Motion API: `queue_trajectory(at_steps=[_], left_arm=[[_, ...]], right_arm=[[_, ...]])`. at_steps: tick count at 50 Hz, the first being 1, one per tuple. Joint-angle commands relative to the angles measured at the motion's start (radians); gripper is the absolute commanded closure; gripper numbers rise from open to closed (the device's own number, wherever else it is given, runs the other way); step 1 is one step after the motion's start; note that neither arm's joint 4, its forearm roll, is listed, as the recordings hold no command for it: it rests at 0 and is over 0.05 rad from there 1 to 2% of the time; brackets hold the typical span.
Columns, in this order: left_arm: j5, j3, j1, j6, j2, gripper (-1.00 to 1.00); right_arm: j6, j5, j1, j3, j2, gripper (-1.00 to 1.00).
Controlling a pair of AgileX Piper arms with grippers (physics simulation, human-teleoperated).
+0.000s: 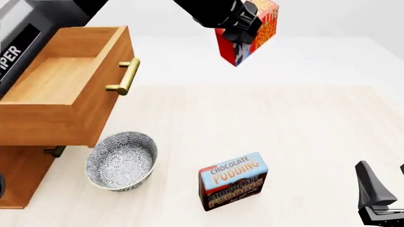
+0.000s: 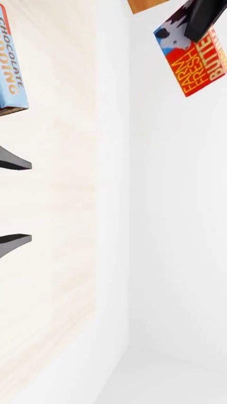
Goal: Put the butter at the back in the top drawer of the cabinet and close it.
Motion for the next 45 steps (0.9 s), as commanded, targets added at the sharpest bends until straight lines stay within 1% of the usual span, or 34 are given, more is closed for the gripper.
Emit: queue_trajectory(at_steps=[1, 5, 7, 12, 14, 16, 23, 24, 43, 45], left_arm=[[0.000, 0.024, 0.064, 0.027, -0.081, 1.00], [0.000, 0.062, 0.125, 0.055, -0.116, 1.00], [0.000, 0.063, 0.128, 0.054, -0.119, 1.00], [0.000, 0.093, 0.168, 0.065, -0.150, 1.00], [0.000, 0.093, 0.168, 0.065, -0.150, 1.00], [0.000, 0.106, 0.193, 0.067, -0.168, 1.00], [0.000, 0.123, 0.226, 0.059, -0.203, 1.00], [0.000, 0.118, 0.225, 0.043, -0.209, 1.00], [0.000, 0.219, 0.338, 0.038, -0.316, 1.00], [0.000, 0.232, 0.360, 0.036, -0.337, 1.00]], right_arm=[[0.000, 0.000, 0.000, 0.000, 0.000, -1.00], [0.000, 0.000, 0.000, 0.000, 0.000, -1.00], [0.000, 0.000, 0.000, 0.000, 0.000, -1.00], [0.000, 0.000, 0.000, 0.000, 0.000, -1.00], [0.000, 0.000, 0.000, 0.000, 0.000, -1.00], [0.000, 0.000, 0.000, 0.000, 0.000, -1.00], [0.000, 0.000, 0.000, 0.000, 0.000, -1.00], [0.000, 0.000, 0.000, 0.000, 0.000, -1.00], [0.000, 0.000, 0.000, 0.000, 0.000, -1.00], [0.000, 0.000, 0.000, 0.000, 0.000, -1.00]])
